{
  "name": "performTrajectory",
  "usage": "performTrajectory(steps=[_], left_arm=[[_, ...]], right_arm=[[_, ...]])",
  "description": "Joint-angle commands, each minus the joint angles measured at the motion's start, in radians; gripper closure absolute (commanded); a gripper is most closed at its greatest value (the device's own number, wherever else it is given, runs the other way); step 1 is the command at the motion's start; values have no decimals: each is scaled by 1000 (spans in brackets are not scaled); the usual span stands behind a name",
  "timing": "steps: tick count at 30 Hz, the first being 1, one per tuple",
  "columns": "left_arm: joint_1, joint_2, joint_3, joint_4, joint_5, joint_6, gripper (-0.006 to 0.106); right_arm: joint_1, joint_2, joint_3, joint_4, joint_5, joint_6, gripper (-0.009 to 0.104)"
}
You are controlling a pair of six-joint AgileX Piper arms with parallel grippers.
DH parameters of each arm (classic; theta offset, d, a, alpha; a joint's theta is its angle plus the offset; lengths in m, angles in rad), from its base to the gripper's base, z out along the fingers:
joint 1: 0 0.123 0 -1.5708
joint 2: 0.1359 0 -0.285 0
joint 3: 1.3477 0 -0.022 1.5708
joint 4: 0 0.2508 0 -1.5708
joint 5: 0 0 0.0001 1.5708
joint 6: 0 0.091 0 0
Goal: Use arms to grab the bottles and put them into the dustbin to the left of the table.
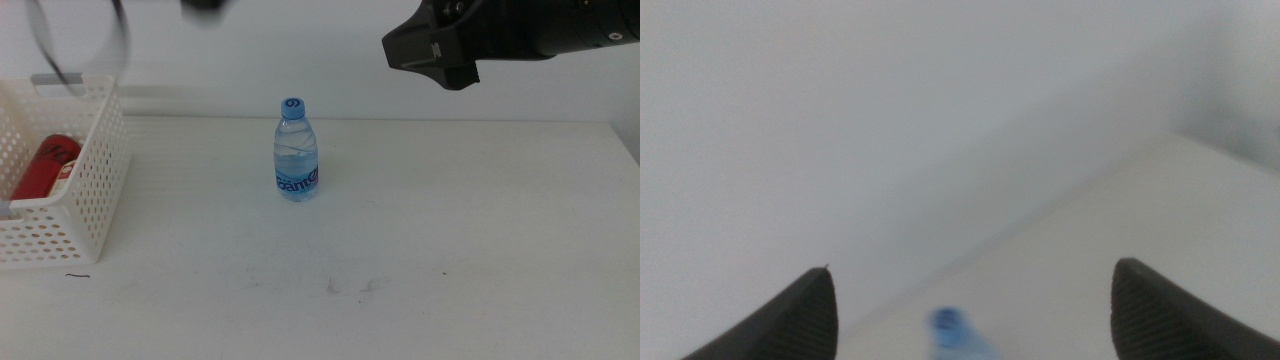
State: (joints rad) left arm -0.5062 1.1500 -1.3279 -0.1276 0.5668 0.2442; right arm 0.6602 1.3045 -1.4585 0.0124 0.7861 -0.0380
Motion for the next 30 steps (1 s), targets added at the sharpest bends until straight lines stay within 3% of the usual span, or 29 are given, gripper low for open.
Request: performTrajectory(steps=[1, 4, 8, 19, 30], left_arm=[[-4, -37, 265, 145, -330, -85, 7], [34, 14, 595, 311, -882, -244, 7], [100, 197, 784, 339, -1189, -376, 7], [107, 580, 719, 352, -1385, -383, 7], [107, 840, 504, 284, -1418, -387, 7]], right_arm=[[-2, -6, 0, -3, -1, -3, 7], [-2, -6, 0, -3, -1, -3, 7], [-2, -2, 0, -6, 0, -3, 7], [-2, -2, 0, -6, 0, -3, 7], [-2, -2, 0, -6, 0, -3, 7]])
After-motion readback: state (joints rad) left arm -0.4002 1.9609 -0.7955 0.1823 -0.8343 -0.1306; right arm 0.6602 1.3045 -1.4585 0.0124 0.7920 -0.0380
